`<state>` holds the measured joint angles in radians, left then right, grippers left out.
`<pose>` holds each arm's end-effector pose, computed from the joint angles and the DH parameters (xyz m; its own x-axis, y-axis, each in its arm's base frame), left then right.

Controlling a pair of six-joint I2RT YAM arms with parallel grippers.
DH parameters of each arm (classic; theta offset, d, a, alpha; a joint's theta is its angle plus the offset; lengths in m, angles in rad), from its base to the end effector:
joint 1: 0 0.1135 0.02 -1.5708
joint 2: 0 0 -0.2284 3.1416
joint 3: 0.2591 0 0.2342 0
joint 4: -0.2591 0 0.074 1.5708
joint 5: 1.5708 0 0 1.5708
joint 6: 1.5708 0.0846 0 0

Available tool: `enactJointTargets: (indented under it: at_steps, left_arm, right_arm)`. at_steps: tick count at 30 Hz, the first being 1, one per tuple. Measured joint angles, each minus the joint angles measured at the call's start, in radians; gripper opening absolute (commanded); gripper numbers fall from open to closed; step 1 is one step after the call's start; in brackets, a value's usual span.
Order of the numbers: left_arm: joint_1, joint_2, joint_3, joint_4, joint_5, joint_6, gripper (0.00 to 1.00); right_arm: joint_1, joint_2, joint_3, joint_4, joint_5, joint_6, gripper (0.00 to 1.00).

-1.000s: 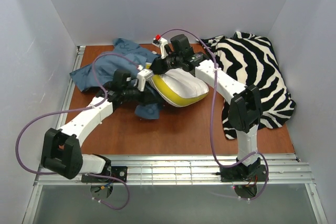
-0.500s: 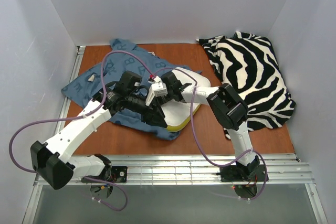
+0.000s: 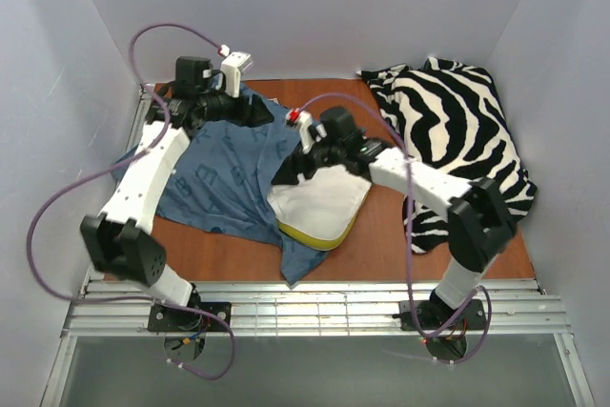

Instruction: Put the pillow into the pillowcase

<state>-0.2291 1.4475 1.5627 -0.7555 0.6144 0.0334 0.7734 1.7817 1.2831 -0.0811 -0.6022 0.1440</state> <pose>0.3051 -0.1212 0.3403 -0.5603 0.1587 -0.8130 0.6549 0.6859 -0.3174 0.2639 0.3246 0.2026 -0.5192 -0.3416 -0.7834 -0.8491 0.3109 0.4271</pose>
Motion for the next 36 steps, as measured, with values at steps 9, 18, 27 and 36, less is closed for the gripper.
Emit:
enactJointTargets:
  at_steps: [9, 18, 27, 36]
  left_arm:
    - [-0.148, 0.459, 0.134, 0.092, -0.358, 0.134, 0.79]
    - [-0.276, 0.675, 0.228, 0.232, -0.554, 0.16, 0.8]
    - [-0.242, 0.684, 0.355, 0.271, -0.585, 0.124, 0.85]
    - [-0.231, 0.723, 0.51, 0.19, -0.426, 0.101, 0.85]
  right_arm:
    - [-0.355, 0.014, 0.209, -0.134, 0.154, -0.196, 0.94]
    - [-0.416, 0.335, 0.266, -0.196, 0.259, -0.261, 0.75]
    - [-0.409, 0.248, 0.174, -0.16, 0.145, -0.337, 0.01]
    - [-0.298, 0.093, -0.081, -0.054, 0.143, -0.41, 0.01]
